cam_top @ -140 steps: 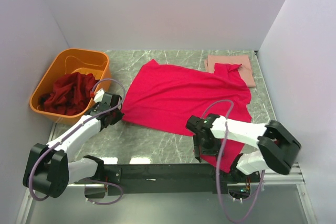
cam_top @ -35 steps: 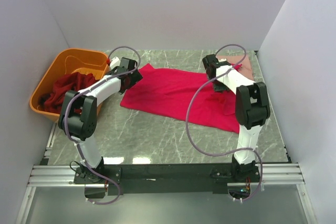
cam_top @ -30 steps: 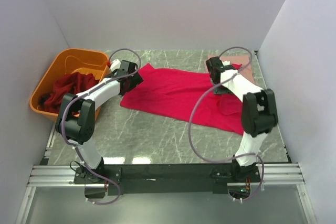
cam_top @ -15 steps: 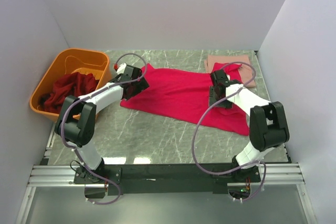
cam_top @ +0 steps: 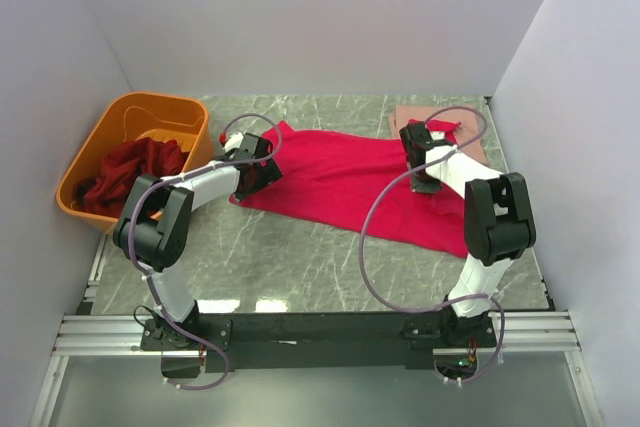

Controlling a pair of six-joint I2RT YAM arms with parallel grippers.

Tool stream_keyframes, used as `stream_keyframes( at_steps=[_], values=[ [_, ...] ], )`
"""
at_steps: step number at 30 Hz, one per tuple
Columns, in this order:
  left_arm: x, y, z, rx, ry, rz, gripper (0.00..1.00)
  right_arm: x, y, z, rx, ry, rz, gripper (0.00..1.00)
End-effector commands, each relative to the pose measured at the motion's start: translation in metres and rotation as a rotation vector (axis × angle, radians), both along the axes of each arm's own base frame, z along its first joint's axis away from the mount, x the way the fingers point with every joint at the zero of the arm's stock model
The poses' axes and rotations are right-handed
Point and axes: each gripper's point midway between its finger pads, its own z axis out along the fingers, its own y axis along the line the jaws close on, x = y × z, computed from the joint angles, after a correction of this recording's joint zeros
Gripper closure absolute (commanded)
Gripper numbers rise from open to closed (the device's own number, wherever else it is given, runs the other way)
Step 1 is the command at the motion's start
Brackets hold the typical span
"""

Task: Fold and stack the t-shirts
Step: Fold the tshirt

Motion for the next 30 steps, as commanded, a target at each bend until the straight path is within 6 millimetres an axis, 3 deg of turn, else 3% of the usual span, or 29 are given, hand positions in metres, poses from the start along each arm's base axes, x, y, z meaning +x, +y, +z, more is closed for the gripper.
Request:
stream_keyframes(
  at_steps=[1, 8, 9, 12, 16, 18, 21, 22, 24, 26, 27, 30],
  values=[
    [0.001, 0.007, 0.000, 0.033, -0.012, 0.008, 0.01, 0.026, -0.019, 0.026, -0.080, -0.083, -0.031, 1.00],
    [-0.004, 0.012, -0.006, 0.055, 0.009, 0.015, 0.01, 0.045, -0.052, 0.032, -0.254, -0.059, -0.029, 0.92],
    [-0.004, 0.012, -0.006, 0.051, 0.010, 0.015, 0.01, 0.048, -0.055, 0.032, -0.262, -0.060, -0.030, 0.88],
    [-0.007, 0.011, -0.002, 0.041, 0.002, 0.011, 0.01, 0.060, -0.064, 0.034, -0.279, -0.074, -0.042, 0.52],
    [-0.005, 0.010, 0.007, 0.030, -0.024, 0.006, 0.00, 0.068, -0.069, 0.045, -0.286, -0.116, -0.094, 0.41],
    [-0.004, 0.008, 0.014, 0.025, -0.033, -0.003, 0.01, 0.060, -0.068, 0.052, -0.258, -0.138, -0.140, 0.39],
    [-0.001, 0.006, 0.026, 0.015, -0.060, -0.012, 0.01, 0.046, -0.057, 0.061, -0.160, -0.187, -0.192, 0.37],
    [-0.001, 0.004, 0.028, 0.009, -0.067, -0.017, 0.00, 0.040, -0.054, 0.072, -0.122, -0.219, -0.203, 0.37],
    [0.003, 0.003, 0.036, 0.002, -0.088, -0.023, 0.01, 0.025, -0.035, 0.062, 0.005, -0.224, -0.206, 0.20],
    [0.005, 0.002, 0.041, 0.000, -0.098, -0.027, 0.01, 0.011, -0.019, 0.059, 0.122, -0.252, -0.189, 0.18],
    [0.009, 0.001, 0.047, -0.002, -0.111, -0.026, 0.01, 0.014, 0.001, 0.056, 0.235, -0.275, -0.142, 0.15],
    [0.017, -0.004, 0.057, -0.009, -0.136, -0.038, 0.01, -0.001, 0.023, 0.052, 0.365, -0.289, -0.098, 0.11]
  ],
)
